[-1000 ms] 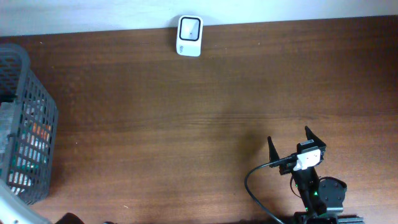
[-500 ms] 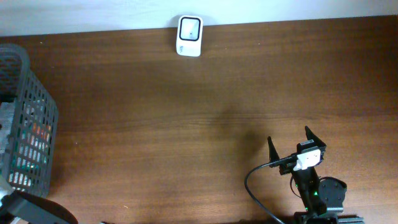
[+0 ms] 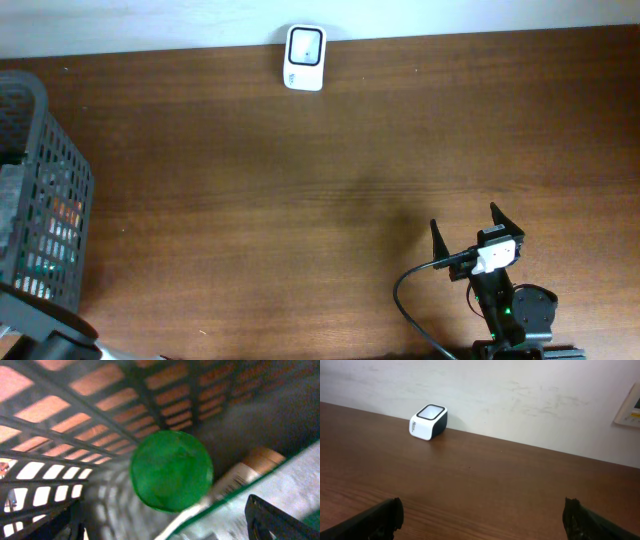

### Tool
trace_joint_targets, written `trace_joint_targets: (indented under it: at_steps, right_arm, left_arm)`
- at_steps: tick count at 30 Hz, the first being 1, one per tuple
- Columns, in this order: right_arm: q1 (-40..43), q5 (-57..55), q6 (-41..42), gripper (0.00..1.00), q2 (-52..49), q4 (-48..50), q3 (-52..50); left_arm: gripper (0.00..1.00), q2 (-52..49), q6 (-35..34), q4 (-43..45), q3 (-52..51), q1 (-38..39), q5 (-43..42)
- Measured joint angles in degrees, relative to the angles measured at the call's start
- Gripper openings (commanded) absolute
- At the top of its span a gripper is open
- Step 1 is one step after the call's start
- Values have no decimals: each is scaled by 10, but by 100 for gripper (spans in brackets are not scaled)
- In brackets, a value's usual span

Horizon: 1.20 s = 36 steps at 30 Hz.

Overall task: Scan the item barcode
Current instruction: 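Reach the left gripper into the basket and grasp the green-lidded jar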

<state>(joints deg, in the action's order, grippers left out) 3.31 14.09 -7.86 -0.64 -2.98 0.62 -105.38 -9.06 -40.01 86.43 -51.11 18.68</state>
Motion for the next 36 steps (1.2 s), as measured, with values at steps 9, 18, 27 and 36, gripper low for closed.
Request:
trace_joint_targets:
  at_steps: [9, 18, 27, 36]
  right_arm:
    - [0, 0, 0, 98, 0, 0, 0]
    - [0, 0, 0, 98, 0, 0, 0]
    - [0, 0, 0, 99, 0, 0, 0]
    - [0, 0, 0, 98, 0, 0, 0]
  left_arm:
    - [90, -49, -2, 30, 0, -17, -27]
    - [87, -81, -2, 71, 0, -18, -28]
    - [44, -96, -4, 103, 0, -18, -33]
    - [44, -89, -4, 94, 1, -21, -94]
